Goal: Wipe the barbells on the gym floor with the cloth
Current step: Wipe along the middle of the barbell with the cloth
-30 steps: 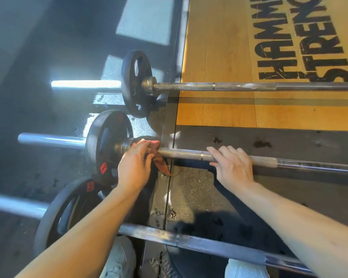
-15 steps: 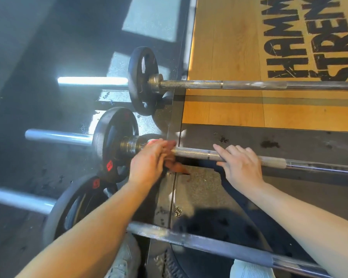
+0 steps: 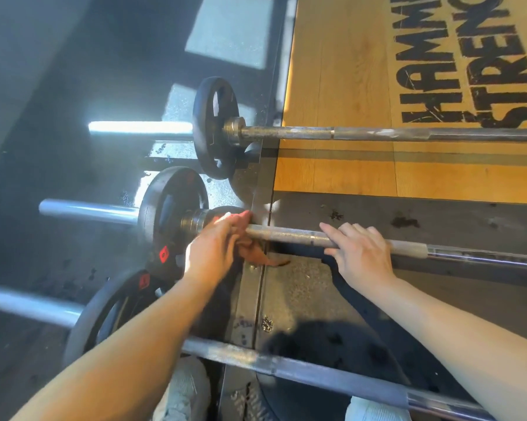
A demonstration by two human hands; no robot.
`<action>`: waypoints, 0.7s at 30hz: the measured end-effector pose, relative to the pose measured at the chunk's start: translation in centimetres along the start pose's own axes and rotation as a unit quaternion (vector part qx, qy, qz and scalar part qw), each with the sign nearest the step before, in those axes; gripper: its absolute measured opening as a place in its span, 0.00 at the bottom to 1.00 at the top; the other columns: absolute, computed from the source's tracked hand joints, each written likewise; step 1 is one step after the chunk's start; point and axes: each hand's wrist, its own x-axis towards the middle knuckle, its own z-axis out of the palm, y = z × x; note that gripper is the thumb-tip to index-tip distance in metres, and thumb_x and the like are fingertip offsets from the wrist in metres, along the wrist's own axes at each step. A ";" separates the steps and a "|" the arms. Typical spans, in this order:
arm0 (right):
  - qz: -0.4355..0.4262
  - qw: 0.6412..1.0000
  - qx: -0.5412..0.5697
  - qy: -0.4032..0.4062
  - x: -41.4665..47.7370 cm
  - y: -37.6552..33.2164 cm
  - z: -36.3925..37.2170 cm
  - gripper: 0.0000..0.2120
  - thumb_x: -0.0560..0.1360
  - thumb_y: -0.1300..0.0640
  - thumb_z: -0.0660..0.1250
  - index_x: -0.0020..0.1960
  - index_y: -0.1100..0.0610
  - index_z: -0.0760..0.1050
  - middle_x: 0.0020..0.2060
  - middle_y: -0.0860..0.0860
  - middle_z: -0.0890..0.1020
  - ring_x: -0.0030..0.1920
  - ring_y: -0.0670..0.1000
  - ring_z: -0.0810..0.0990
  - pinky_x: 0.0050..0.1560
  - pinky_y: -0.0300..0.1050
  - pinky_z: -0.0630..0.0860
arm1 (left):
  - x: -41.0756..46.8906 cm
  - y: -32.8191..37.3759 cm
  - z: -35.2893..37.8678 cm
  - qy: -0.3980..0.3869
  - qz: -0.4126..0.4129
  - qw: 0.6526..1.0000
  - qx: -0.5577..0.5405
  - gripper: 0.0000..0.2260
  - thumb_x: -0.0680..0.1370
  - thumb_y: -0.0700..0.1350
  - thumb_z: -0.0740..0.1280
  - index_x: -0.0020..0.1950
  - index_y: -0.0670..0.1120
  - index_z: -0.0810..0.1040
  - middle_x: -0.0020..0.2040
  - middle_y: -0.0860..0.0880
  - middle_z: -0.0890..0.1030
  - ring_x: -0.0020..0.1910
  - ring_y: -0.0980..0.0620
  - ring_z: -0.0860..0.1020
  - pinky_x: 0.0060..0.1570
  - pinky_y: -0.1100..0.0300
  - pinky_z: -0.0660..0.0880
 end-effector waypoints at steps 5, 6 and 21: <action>0.038 0.980 0.005 -0.196 2.0 -0.2 -2.6 0.26 0.82 0.42 0.62 0.78 0.46 0.65 0.60 0.49 0.78 0.62 0.54 0.76 0.59 0.53 0.72 | -0.2 0.6 -0.3 0.005 -0.051 0.998 -0.027 0.13 0.82 0.43 0.67 0.65 0.53 0.79 0.58 0.55 0.83 0.57 0.53 0.82 0.61 0.53 0.78; 0.042 0.967 0.005 -0.251 2.7 0.1 -3.4 0.27 0.83 0.39 0.58 0.80 0.45 0.61 0.64 0.49 0.76 0.65 0.54 0.75 0.61 0.53 0.72 | -0.2 0.8 -0.3 0.008 -0.052 0.998 -0.038 0.14 0.82 0.42 0.67 0.67 0.54 0.78 0.59 0.56 0.83 0.58 0.54 0.81 0.62 0.53 0.78; 0.003 0.999 -0.012 0.037 -0.9 -0.7 0.7 0.17 0.77 0.57 0.71 0.66 0.54 0.78 0.44 0.52 0.80 0.45 0.56 0.76 0.45 0.52 0.68 | -1.0 0.5 -0.3 0.065 -0.073 0.995 -0.036 0.15 0.82 0.42 0.67 0.69 0.49 0.76 0.53 0.60 0.82 0.57 0.54 0.79 0.58 0.54 0.77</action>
